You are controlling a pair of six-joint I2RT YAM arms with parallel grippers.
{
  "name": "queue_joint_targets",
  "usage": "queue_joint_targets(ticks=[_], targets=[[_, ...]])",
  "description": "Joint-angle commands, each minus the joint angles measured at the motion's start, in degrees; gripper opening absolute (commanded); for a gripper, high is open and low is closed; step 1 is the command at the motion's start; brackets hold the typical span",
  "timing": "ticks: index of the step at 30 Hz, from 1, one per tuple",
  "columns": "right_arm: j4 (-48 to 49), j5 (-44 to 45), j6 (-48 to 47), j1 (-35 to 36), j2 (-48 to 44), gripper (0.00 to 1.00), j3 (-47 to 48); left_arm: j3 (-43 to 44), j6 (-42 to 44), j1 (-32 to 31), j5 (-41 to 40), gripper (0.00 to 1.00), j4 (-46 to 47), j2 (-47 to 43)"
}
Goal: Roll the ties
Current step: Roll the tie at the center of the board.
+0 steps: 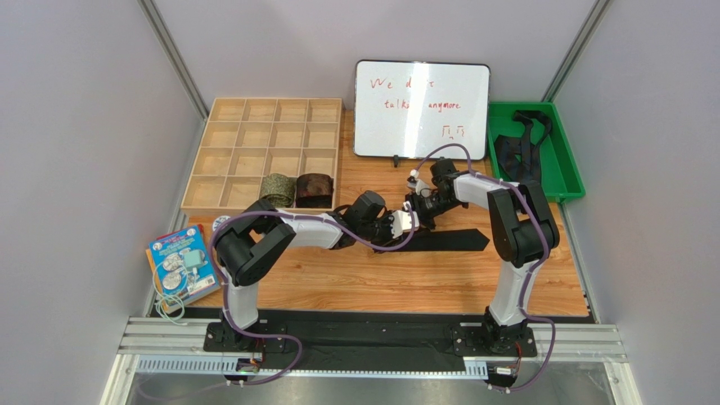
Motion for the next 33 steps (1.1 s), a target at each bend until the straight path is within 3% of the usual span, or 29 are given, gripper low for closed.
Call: queue_joint_targets(ticks=[1,3,22,25,27,28,32,33], targets=[[3.17,1.76,-0.48,1.20,0.61,0.16,0.31,-1.73,1.41,-0.78,0.31,0.33,-12.72,3.75],[2.13,2.29,-1.70,1.02,0.79,0.01,0.31,-2.17,1.59,-0.52,0.65,0.34,-12.72,3.23],[-3.16,11.52,-8.65,-5.13,4.39,0.00,1.28,-0.94,3.08,1.59,3.03,0.43,-13.86,1.82],[-3.07,8.38,-8.74,-5.48,4.31,0.00,1.54,-0.76,3.00,1.59,3.21,0.38,-13.78,1.82],[-2.89,1.46,-8.22,-5.66,4.13,0.00,1.81,-0.76,3.08,1.59,3.29,0.37,-13.77,2.17],[-1.50,-0.06,-6.65,-5.66,3.09,0.02,1.55,-0.68,3.08,1.59,3.21,0.36,-13.77,2.35],[2.82,-3.50,-2.07,-4.96,-1.57,0.39,-0.39,-0.76,2.65,1.59,3.29,0.36,-13.68,2.61],[2.73,-4.03,-1.80,-4.17,-2.19,0.43,-0.48,-0.76,2.38,1.59,3.29,0.36,-13.60,2.70]])
